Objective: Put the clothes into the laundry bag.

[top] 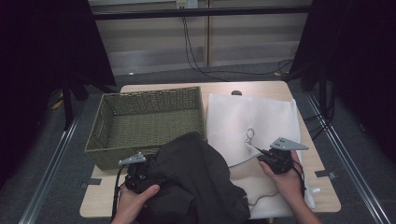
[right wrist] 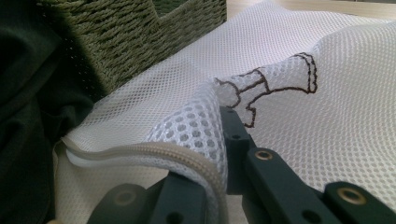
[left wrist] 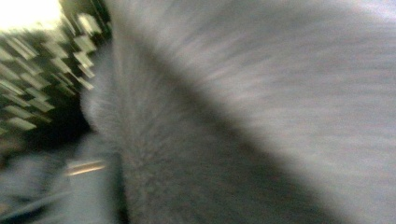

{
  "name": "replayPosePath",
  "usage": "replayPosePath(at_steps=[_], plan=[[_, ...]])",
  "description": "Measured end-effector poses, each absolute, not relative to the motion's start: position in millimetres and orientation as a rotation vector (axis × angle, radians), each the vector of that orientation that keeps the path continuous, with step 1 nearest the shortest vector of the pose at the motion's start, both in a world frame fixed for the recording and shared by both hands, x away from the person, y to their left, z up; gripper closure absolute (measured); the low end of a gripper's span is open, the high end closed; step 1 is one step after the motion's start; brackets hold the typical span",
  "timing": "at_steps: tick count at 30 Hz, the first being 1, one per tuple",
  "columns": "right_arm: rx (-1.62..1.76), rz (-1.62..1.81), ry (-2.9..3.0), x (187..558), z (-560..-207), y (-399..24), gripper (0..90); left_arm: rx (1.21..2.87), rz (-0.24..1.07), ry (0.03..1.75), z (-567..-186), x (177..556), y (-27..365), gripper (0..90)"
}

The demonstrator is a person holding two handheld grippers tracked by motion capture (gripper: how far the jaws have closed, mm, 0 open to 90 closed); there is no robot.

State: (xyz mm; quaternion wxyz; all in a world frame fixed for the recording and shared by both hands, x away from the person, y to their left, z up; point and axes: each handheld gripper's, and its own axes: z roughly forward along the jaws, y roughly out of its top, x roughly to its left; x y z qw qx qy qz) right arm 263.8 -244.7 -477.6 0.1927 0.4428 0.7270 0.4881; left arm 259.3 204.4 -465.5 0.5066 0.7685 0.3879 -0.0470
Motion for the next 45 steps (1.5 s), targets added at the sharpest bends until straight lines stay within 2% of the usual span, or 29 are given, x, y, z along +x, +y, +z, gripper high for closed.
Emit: replayPosePath(at_steps=[1, 7, 14, 17, 18, 19, 22, 28, 29, 31, 32, 34, 36, 37, 39, 40, 42, 43, 45], plan=[[1.243, 1.366, 2.048, 263.3, -477.9, -246.0, 89.1, 1.857, -0.068, 0.941, -455.4, 255.4, 211.9, 0.0], [1.239, 1.367, 2.047, 262.0, -477.6, -245.8, 88.6, 1.774, 0.055, 0.905, -433.5, 251.7, 250.1, 0.0], [1.234, 1.363, 2.051, 259.1, -475.0, -245.9, 88.1, 1.77, 0.081, 0.796, -405.7, 256.4, 269.1, 3.7], [1.239, 1.365, 2.05, 258.4, -475.1, -246.5, 88.0, 1.742, 0.071, 0.885, -402.0, 260.8, 289.7, 4.7], [1.236, 1.364, 2.049, 258.5, -475.9, -246.9, 88.0, 1.675, 0.069, 0.923, -403.6, 260.3, 296.4, 9.7], [1.236, 1.364, 2.049, 258.5, -475.9, -246.9, 88.0, 1.675, 0.069, 0.923, -403.6, 260.3, 296.4, 11.9], [1.247, 1.368, 2.049, 258.9, -476.4, -244.8, 88.0, 1.722, 0.061, 0.879, -404.8, 260.0, 275.9, 16.2], [1.236, 1.364, 2.056, 257.0, -474.7, -240.7, 88.0, 1.817, 0.015, 0.789, -397.7, 275.0, 206.5, 17.0], [1.238, 1.365, 2.058, 256.9, -474.7, -240.8, 88.0, 1.817, 0.015, 0.789, -397.7, 275.0, 206.5, 17.3], [1.246, 1.368, 2.062, 256.8, -475.0, -240.4, 88.0, 1.925, -0.009, 0.736, -399.9, 276.3, 172.4, 17.6], [1.246, 1.368, 2.062, 256.8, -475.0, -240.4, 88.0, 1.925, -0.009, 0.736, -399.9, 276.3, 172.4, 19.0], [1.243, 1.363, 2.073, 256.0, -474.8, -238.5, 87.4, 2.008, -0.034, 0.715, -407.2, 274.3, 150.9, 27.4], [1.237, 1.36, 2.089, 254.9, -474.7, -236.7, 87.0, 2.146, -0.04, 0.652, -419.6, 264.8, 124.5, 50.8], [1.237, 1.36, 2.089, 254.9, -474.7, -236.7, 87.0, 2.146, -0.04, 0.652, -419.6, 264.8, 124.5, 63.0], [1.239, 1.353, 2.118, 252.2, -475.9, -234.4, 86.2, 2.214, -0.079, 0.631, -425.8, 260.0, 110.7, 77.8], [1.239, 1.353, 2.118, 252.2, -475.9, -234.4, 86.2, 2.214, -0.079, 0.631, -425.8, 260.0, 110.7, 79.9], [1.249, 1.356, 2.144, 249.9, -477.6, -233.1, 86.4, 2.138, -0.201, 0.608, -418.7, 259.9, 112.2, 81.0], [1.249, 1.356, 2.144, 249.9, -477.6, -233.1, 86.4, 2.138, -0.201, 0.608, -418.7, 259.9, 112.2, 81.0], [1.255, 1.33, 2.159, 248.7, -478.4, -231.6, 88.0, 1.985, -0.283, 0.612, -407.7, 263.5, 122.4, 80.9]])
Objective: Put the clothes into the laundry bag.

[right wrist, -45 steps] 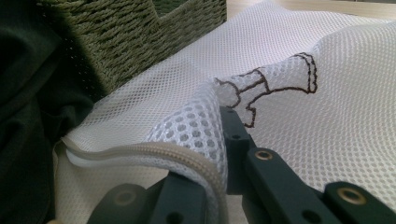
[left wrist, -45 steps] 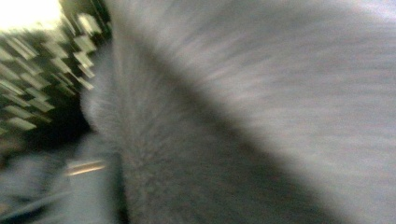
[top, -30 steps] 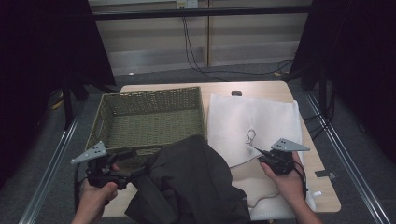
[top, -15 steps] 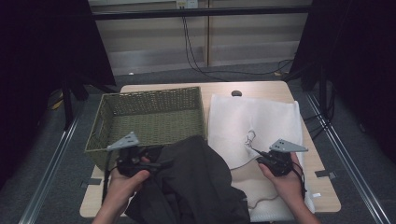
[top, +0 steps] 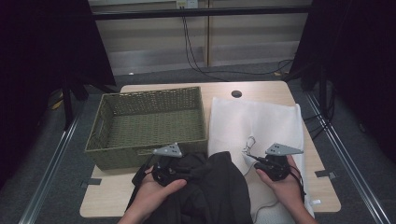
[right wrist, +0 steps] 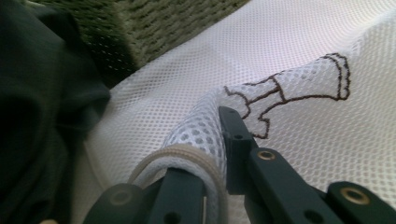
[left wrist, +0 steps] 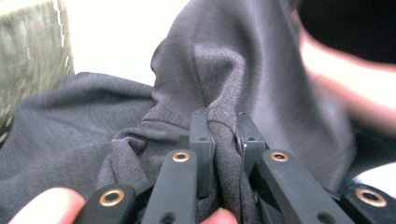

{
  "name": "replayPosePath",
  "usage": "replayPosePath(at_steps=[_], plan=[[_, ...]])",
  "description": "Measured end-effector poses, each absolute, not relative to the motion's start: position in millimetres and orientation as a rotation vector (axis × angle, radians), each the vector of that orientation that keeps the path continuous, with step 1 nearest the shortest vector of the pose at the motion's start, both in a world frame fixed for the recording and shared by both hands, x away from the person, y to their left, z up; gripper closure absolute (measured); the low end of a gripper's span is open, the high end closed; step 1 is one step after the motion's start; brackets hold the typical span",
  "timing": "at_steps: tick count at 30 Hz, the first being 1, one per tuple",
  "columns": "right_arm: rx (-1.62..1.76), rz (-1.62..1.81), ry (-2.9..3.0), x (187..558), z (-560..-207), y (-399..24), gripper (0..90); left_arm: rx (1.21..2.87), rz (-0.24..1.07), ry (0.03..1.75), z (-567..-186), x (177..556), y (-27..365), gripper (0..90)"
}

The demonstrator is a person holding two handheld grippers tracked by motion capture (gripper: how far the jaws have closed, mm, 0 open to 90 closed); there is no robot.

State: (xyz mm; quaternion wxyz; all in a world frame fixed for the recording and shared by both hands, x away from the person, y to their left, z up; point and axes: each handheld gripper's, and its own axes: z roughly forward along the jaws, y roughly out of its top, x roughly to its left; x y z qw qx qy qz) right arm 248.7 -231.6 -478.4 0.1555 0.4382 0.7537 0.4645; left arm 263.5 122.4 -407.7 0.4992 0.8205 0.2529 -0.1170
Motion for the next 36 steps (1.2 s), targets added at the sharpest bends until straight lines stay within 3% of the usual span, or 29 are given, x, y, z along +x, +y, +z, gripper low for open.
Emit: replayPosePath(at_steps=[6, 11, 15, 17, 18, 19, 21, 23, 24, 25, 27, 29, 31, 33, 35, 36], plan=[[1.387, 1.253, 1.967, 256.4, -474.1, -247.2, 89.2, 1.953, -0.119, 0.722, -403.2, 270.6, 149.8, 81.3], [1.552, 1.208, 1.792, 265.7, -477.4, -269.8, 89.6, 1.88, -0.105, 0.806, -407.0, 276.9, 177.4, 81.2], [1.612, 1.177, 1.759, 285.8, -491.8, -274.5, 89.5, 1.893, -0.14, 0.774, -402.0, 278.1, 195.5, 77.5], [1.592, 1.187, 1.786, 290.1, -494.5, -271.5, 89.4, 1.912, -0.128, 0.747, -400.2, 276.1, 195.7, 67.0], [1.57, 1.201, 1.825, 293.3, -497.1, -268.0, 89.1, 1.913, -0.103, 0.725, -397.8, 273.3, 195.3, 67.0], [1.515, 1.237, 1.919, 296.0, -500.4, -259.9, 86.9, 1.889, -0.074, 0.684, -391.4, 269.5, 193.8, 49.7], [1.442, 1.267, 2.009, 294.4, -498.7, -252.5, 78.4, 1.848, -0.063, 0.664, -385.1, 268.2, 191.4, 35.2], [1.402, 1.269, 2.035, 292.0, -496.0, -249.6, 73.2, 1.837, -0.059, 0.653, -382.7, 268.0, 189.3, 30.5], [1.322, 1.257, 2.092, 286.2, -489.0, -246.1, 64.9, 1.857, -0.038, 0.653, -382.5, 268.3, 180.1, 21.8], [1.282, 1.241, 2.108, 282.8, -485.9, -245.3, 62.8, 1.904, -0.034, 0.666, -385.7, 268.4, 172.7, 18.5], [1.26, 1.216, 2.12, 279.9, -483.3, -245.3, 62.7, 1.975, -0.031, 0.688, -392.2, 269.1, 163.3, 7.8], [1.224, 1.206, 2.149, 275.4, -480.8, -247.0, 64.7, 2.13, -0.051, 0.726, -415.1, 270.4, 143.3, 3.9], [1.23, 1.23, 2.195, 274.0, -481.7, -247.4, 70.6, 2.252, -0.095, 0.732, -451.9, 268.3, 123.7, 3.4], [1.239, 1.214, 2.218, 274.4, -482.8, -245.1, 76.9, 2.343, 0.035, 0.713, -461.6, 262.5, 114.9, 11.1], [1.242, 1.209, 2.233, 274.7, -483.3, -243.5, 79.5, 2.361, 0.105, 0.701, -461.1, 260.5, 113.6, 35.4], [1.23, 1.19, 2.266, 275.7, -484.1, -240.5, 85.8, 2.321, 0.134, 0.727, -454.9, 259.1, 116.8, 50.3]])
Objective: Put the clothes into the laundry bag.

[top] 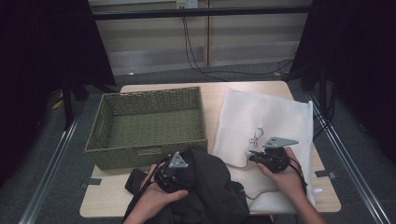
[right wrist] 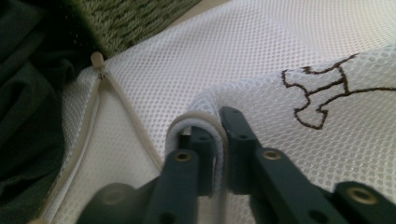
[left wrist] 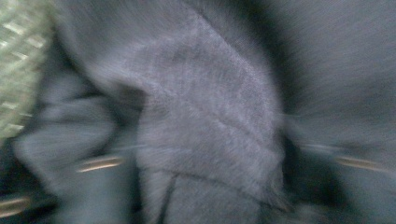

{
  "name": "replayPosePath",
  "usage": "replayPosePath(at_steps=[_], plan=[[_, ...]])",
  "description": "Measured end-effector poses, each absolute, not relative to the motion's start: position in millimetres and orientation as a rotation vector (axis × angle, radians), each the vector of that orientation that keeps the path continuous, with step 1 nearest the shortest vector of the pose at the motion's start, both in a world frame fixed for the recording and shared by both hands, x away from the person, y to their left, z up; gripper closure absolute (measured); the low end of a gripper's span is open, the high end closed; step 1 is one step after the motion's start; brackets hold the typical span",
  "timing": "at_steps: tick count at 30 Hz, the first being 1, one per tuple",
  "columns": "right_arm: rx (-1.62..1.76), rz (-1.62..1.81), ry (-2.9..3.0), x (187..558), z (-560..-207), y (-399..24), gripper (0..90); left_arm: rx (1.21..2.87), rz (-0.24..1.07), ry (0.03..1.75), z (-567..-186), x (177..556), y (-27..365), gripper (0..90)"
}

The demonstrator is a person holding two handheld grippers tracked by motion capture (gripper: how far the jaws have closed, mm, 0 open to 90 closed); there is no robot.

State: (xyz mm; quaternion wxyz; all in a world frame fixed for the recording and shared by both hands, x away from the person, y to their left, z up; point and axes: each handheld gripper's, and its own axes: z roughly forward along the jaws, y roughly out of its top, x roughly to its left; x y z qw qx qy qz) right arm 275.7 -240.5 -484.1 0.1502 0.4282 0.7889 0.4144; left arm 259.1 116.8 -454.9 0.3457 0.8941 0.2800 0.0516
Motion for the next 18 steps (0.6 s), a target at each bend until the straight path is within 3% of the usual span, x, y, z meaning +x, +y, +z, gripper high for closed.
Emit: replayPosePath(at_steps=[2, 5, 8, 13, 18], plan=[[1.225, 1.182, 2.292, 275.9, -483.1, -238.0, 87.2, 2.268, 0.112, 0.751, -448.1, 260.4, 125.0, 67.6], [1.208, 1.212, 2.328, 275.8, -480.0, -236.6, 87.7, 2.183, 0.081, 0.764, -436.2, 261.0, 137.0, 76.1], [1.239, 1.273, 2.321, 277.0, -477.1, -235.1, 87.7, 1.964, 0.048, 0.723, -397.7, 261.3, 166.7, 78.1], [1.327, 1.34, 2.228, 279.4, -470.5, -230.6, 87.8, 1.77, -0.047, 0.647, -356.9, 257.9, 192.7, 77.4], [1.339, 1.378, 2.219, 279.1, -469.2, -223.9, 87.7, 1.827, -0.07, 0.635, -360.5, 255.2, 166.8, 73.7]])
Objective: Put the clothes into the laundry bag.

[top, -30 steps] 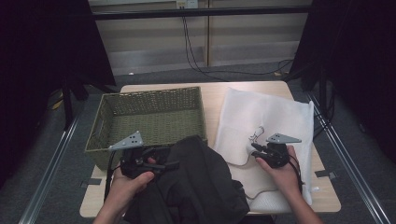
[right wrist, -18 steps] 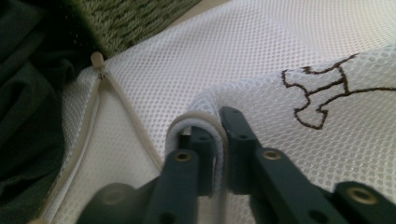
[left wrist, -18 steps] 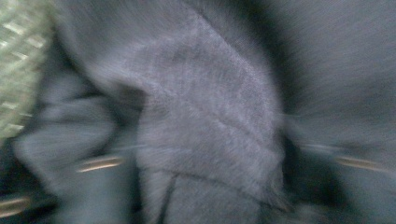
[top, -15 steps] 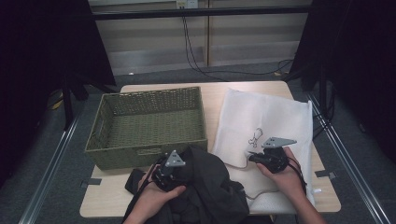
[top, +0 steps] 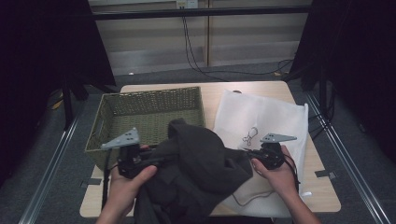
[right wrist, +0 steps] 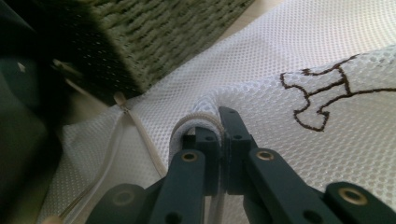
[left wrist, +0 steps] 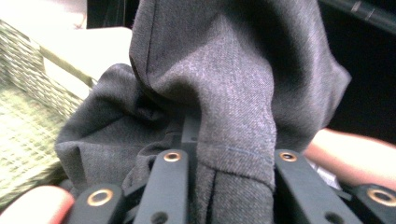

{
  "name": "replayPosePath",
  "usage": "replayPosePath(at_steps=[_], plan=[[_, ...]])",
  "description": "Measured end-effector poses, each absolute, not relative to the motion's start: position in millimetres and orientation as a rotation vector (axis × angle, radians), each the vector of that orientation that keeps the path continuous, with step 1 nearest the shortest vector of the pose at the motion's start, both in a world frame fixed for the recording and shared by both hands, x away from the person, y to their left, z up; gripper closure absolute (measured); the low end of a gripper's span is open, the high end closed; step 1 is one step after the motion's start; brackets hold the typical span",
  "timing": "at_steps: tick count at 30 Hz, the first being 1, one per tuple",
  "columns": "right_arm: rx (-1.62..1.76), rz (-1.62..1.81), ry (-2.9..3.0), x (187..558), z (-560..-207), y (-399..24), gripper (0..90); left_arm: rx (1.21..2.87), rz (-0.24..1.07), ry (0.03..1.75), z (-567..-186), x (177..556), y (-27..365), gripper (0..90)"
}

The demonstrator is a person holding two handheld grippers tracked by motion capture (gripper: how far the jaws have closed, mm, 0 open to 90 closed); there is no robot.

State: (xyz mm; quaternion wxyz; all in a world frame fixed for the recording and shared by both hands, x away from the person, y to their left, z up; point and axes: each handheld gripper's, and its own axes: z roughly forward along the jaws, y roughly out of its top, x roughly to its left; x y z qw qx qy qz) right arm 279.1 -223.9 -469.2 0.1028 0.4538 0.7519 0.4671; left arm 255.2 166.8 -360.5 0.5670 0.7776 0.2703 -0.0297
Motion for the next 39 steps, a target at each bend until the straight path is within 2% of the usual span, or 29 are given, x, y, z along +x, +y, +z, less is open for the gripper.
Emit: replayPosePath(at_steps=[1, 2, 3, 4, 5, 7, 8, 10, 12, 13, 14, 17, 18, 21, 23, 24, 26, 28, 30, 32, 35, 37, 39], plan=[[1.355, 1.417, 2.214, 278.7, -468.1, -221.2, 87.7, 1.953, -0.068, 0.633, -381.6, 256.0, 138.3, 72.3], [1.355, 1.417, 2.214, 278.7, -468.1, -221.2, 87.7, 1.953, -0.068, 0.633, -381.6, 256.0, 138.3, 70.3], [1.352, 1.447, 2.205, 278.6, -466.4, -221.2, 87.7, 2.052, -0.051, 0.629, -397.9, 256.7, 122.9, 67.9], [1.361, 1.465, 2.196, 277.7, -464.9, -221.4, 87.7, 2.22, -0.098, 0.639, -440.7, 257.6, 94.9, 65.7], [1.361, 1.465, 2.196, 277.7, -464.9, -221.4, 87.7, 2.22, -0.098, 0.639, -440.7, 257.6, 94.9, 62.8], [1.362, 1.487, 2.181, 275.8, -462.0, -222.9, 87.7, 2.271, -0.135, 0.623, -470.2, 253.7, 80.6, 59.6], [1.355, 1.494, 2.177, 275.1, -460.8, -223.2, 87.7, 2.271, -0.089, 0.619, -466.2, 250.9, 78.5, 58.5], [1.337, 1.499, 2.172, 272.7, -458.1, -224.1, 87.7, 2.284, -0.076, 0.593, -452.8, 253.1, 80.4, 49.8], [1.32, 1.499, 2.174, 271.5, -456.9, -223.2, 87.7, 2.167, -0.052, 0.626, -427.2, 254.2, 90.0, 39.6], [1.32, 1.499, 2.174, 271.5, -456.9, -223.2, 87.7, 2.167, -0.052, 0.626, -427.2, 254.2, 90.0, 36.0], [1.317, 1.492, 2.176, 270.7, -456.0, -222.5, 87.7, 2.121, -0.066, 0.631, -418.9, 255.0, 93.3, 36.0], [1.288, 1.476, 2.181, 268.1, -453.2, -217.6, 87.5, 2.016, -0.036, 0.6, -398.8, 253.5, 93.6, 27.9], [1.285, 1.48, 2.18, 267.7, -452.6, -216.3, 87.5, 2.001, -0.022, 0.588, -396.6, 253.8, 83.7, 27.6], [1.279, 1.478, 2.182, 266.8, -451.3, -213.9, 87.5, 2.065, -0.031, 0.584, -407.6, 256.2, 65.9, 32.4], [1.267, 1.484, 2.183, 265.8, -449.4, -210.4, 87.5, 2.228, -0.023, 0.585, -436.8, 260.3, 38.1, 46.7], [1.264, 1.485, 2.184, 265.4, -449.0, -209.2, 87.4, 2.253, -0.046, 0.58, -443.9, 261.7, 32.1, 53.4], [1.26, 1.483, 2.191, 264.3, -448.5, -206.5, 87.4, 2.25, -0.066, 0.568, -447.1, 261.4, 27.9, 70.4], [1.247, 1.476, 2.197, 263.6, -448.0, -203.8, 87.3, 2.209, -0.095, 0.454, -431.3, 254.4, 24.9, 80.0], [1.235, 1.478, 2.193, 264.2, -447.3, -202.5, 87.1, 2.134, -0.203, 0.337, -416.9, 248.5, 26.5, 81.6], [1.243, 1.474, 2.185, 265.5, -446.8, -202.7, 87.1, 2.107, -0.247, 0.258, -408.5, 243.0, 26.9, 81.6], [1.253, 1.47, 2.168, 266.9, -446.9, -203.3, 87.1, 2.154, -0.241, 0.224, -412.7, 242.5, 21.1, 80.9], [1.274, 1.476, 2.152, 267.2, -446.5, -201.8, 87.1, 2.252, -0.182, 0.264, -434.2, 246.1, 4.6, 75.2], [1.268, 1.476, 2.142, 265.7, -444.4, -199.6, 87.1, 2.302, -0.147, 0.268, -442.7, 247.9, -1.3, 76.4]])
